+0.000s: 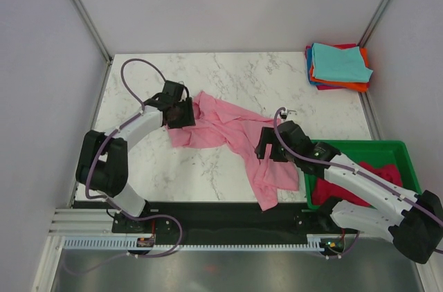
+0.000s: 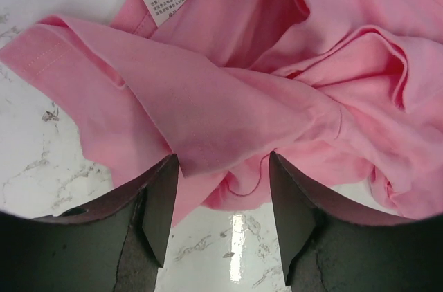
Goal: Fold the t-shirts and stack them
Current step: Flatten the tshirt out
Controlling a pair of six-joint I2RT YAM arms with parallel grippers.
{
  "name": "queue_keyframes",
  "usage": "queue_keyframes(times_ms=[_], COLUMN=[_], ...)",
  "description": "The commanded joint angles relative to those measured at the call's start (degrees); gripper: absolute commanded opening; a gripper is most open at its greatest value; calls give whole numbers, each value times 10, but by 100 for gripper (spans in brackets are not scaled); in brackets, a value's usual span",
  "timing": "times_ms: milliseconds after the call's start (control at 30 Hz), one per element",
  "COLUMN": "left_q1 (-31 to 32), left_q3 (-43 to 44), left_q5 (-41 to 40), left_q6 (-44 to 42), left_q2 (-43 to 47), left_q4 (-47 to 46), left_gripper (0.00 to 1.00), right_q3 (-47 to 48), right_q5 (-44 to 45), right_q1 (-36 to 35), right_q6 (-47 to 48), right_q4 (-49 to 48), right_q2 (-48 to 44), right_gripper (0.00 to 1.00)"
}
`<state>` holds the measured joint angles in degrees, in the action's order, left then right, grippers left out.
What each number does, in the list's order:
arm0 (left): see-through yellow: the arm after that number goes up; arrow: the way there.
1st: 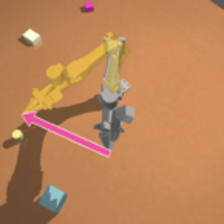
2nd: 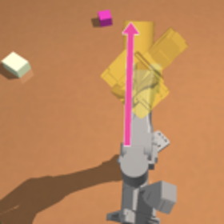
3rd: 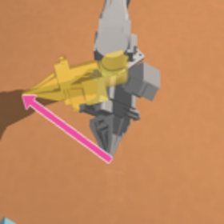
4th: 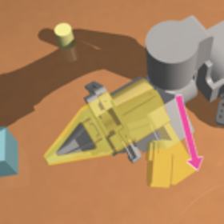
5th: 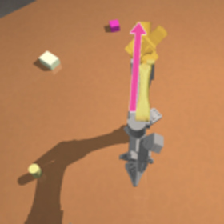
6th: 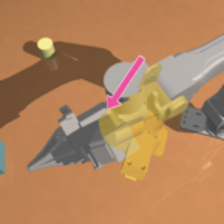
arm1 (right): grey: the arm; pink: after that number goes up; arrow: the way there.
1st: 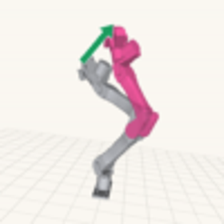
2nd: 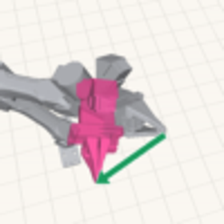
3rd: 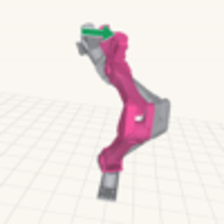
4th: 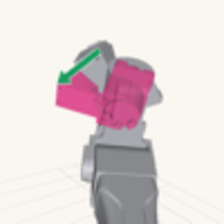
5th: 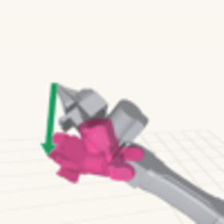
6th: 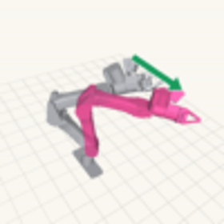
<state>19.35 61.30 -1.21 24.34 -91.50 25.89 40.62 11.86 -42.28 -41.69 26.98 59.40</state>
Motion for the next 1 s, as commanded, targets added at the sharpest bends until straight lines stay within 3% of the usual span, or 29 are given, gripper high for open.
queue_keyframes(times_ms=[0, 133, 267, 367, 433, 600, 833, 967], left_q1=[0, 0, -1, -1, 0, -2, -81, -90], left_q3=[22, 29, 30, 33, 36, 27, 94, 97], left_q5=[-16, -25, -17, -12, -7, 0, -52, -91], left_q6=[25, 28, 30, 28, 27, 19, -2, -20], left_q2=[-17, -32, -35, -36, -33, 37, 205, 290], left_q4=[-21, -22, -35, -39, -42, -72, -20, 8], left_gripper=[62, 59, 43, 23, 3, 2, 2, 2], right_q3=[-4, -13, -27, -35, -41, -48, -28, -20], right_q5=[-3, -1, 4, 6, 7, 12, 18, 27], right_q1=[-1, -1, -1, -1, -1, -1, -2, -1], right_q6=[9, 8, 0, -5, -9, -13, -8, -20], right_q4=[-9, -1, 8, 12, 13, 15, 24, 5], right_q2=[-18, -32, -47, -58, -62, -66, -37, 7], right_gripper=[98, 98, 98, 98, 98, 98, 98, 98])
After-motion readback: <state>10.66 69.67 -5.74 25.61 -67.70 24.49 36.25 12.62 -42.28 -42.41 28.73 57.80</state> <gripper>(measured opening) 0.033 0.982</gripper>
